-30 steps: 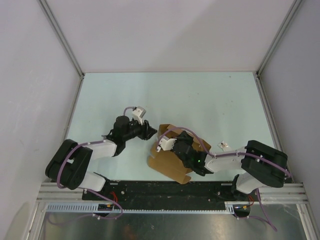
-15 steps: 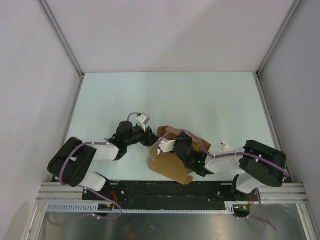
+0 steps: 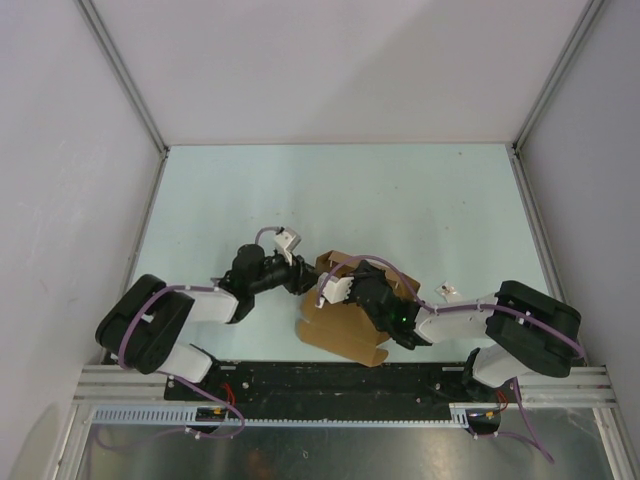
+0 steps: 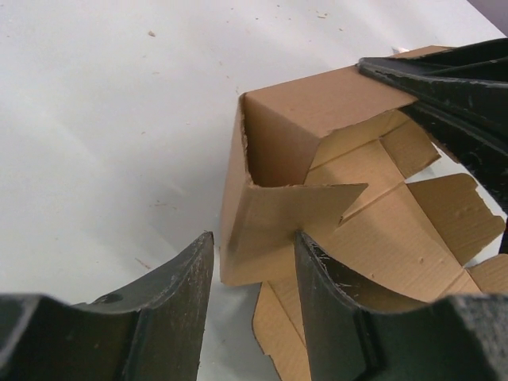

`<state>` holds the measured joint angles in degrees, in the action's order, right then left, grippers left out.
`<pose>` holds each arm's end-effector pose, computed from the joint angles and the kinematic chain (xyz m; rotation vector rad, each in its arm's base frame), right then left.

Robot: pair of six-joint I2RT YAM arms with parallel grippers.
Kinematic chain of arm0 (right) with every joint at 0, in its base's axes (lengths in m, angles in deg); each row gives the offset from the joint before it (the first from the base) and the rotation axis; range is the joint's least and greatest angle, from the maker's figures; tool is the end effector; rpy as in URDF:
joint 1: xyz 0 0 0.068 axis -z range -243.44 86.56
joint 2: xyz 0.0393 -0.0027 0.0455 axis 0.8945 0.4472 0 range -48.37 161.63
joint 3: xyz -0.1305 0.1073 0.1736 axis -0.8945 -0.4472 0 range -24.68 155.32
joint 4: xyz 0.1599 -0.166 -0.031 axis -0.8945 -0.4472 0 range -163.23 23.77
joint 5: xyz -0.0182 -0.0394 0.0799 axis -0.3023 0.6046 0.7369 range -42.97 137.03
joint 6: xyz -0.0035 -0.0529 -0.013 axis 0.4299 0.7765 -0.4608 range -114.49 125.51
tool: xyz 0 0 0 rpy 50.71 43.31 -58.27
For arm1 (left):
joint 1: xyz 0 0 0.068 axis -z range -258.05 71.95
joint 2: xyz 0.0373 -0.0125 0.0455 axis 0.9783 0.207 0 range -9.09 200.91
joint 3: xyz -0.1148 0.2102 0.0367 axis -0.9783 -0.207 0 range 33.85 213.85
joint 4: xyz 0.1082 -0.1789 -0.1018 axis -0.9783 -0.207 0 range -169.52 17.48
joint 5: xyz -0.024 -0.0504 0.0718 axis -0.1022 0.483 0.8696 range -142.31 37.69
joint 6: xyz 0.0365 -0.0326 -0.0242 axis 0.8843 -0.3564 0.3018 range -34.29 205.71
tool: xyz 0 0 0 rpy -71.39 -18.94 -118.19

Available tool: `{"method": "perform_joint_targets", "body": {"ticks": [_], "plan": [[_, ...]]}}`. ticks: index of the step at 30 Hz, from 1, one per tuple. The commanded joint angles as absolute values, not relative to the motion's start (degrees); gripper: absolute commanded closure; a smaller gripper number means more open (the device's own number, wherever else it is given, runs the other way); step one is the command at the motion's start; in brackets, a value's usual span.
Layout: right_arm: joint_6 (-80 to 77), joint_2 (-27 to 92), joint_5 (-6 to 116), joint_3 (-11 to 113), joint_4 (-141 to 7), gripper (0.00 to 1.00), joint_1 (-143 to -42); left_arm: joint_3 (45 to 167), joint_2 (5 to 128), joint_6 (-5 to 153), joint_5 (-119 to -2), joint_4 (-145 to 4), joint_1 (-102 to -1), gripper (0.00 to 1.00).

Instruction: Fold the paper box

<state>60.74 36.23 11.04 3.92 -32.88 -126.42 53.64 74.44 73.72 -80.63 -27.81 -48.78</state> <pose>0.1386 0.2246 0.1611 -1.4034 1.3136 -0.5242 0.2031 -0.1337 0.1445 0.6386 1.8717 -0.9486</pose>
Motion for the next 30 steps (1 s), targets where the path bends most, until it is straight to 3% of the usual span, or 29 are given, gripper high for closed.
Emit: {"method": "perform_joint_targets", "body": {"ticks": [1, 10, 30], "plan": [[60.62, 34.86, 12.75, 3.71, -30.72, 1.00, -126.19, 53.10, 74.49, 74.11, -82.37, -24.10, -47.56, 0.50], [60.44, 36.53, 11.61, 3.27, -29.58, 1.00, -127.42, 52.83, 75.98, 73.76, -80.18, -23.39, -45.62, 0.51], [58.86, 36.79, 11.17, 3.19, -30.89, 1.00, -129.53, 49.76, 77.57, 75.08, -62.42, -17.07, -39.65, 0.50]]}}
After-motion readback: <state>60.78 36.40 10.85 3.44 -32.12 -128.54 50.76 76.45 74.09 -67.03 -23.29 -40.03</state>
